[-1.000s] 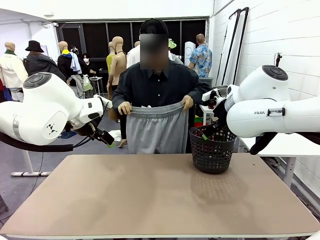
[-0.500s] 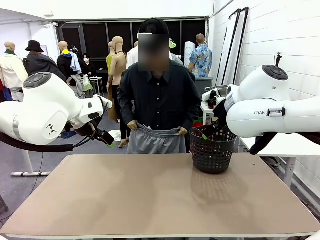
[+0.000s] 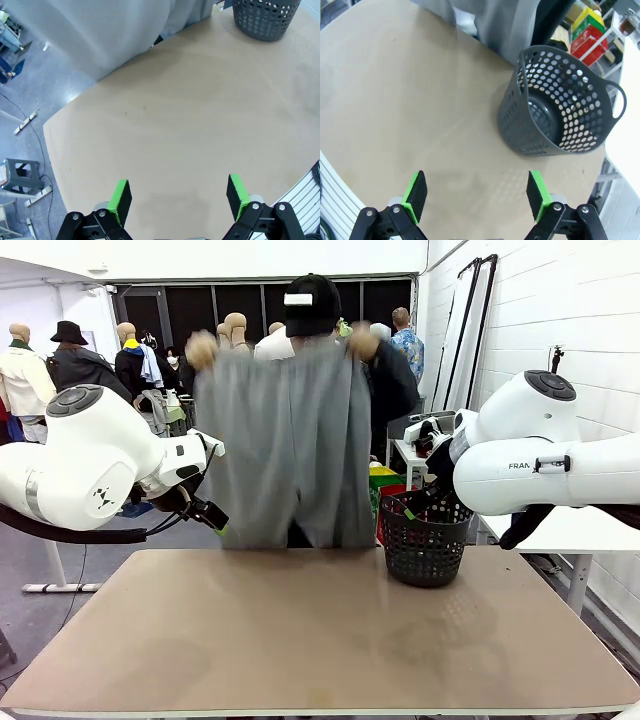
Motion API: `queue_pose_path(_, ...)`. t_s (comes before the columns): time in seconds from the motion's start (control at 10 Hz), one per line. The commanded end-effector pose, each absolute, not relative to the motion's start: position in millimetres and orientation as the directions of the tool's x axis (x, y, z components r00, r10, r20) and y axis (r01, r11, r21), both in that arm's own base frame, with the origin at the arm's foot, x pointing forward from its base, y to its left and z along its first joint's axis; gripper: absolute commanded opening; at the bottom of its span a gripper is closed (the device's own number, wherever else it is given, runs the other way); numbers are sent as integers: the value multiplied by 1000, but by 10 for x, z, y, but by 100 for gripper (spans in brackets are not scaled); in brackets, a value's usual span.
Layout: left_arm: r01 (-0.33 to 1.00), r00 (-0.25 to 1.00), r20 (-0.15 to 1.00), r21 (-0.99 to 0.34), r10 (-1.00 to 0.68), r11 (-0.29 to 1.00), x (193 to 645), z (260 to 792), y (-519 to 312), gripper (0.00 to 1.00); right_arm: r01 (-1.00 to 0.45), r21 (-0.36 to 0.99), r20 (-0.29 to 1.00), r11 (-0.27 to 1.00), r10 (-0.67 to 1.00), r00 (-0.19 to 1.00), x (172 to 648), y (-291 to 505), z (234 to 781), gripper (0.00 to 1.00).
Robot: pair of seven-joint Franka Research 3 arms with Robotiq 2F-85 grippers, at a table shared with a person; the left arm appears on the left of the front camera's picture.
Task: Fold the training pants.
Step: Grab both ends of the Training pants handed by a person.
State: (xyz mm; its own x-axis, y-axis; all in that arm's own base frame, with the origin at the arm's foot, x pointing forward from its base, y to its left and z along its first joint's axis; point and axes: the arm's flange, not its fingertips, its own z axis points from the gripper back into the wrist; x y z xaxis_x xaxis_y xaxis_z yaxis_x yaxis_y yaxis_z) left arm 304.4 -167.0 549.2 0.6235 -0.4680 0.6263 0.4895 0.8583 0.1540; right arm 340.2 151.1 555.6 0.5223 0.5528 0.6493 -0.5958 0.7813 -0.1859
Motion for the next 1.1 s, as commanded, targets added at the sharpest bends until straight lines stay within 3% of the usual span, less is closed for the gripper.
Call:
queue_pose_path(0.0,496,620,625,156,-474,854,3048,5493,-1661,100,-597,-184,650,780,553,522,3400,1514,5557,100)
queue_pose_path(1.0,496,620,625,156,-474,854,3048,5493,-1661,100,-597,-184,650,780,553,522,3400,1514,5557,100)
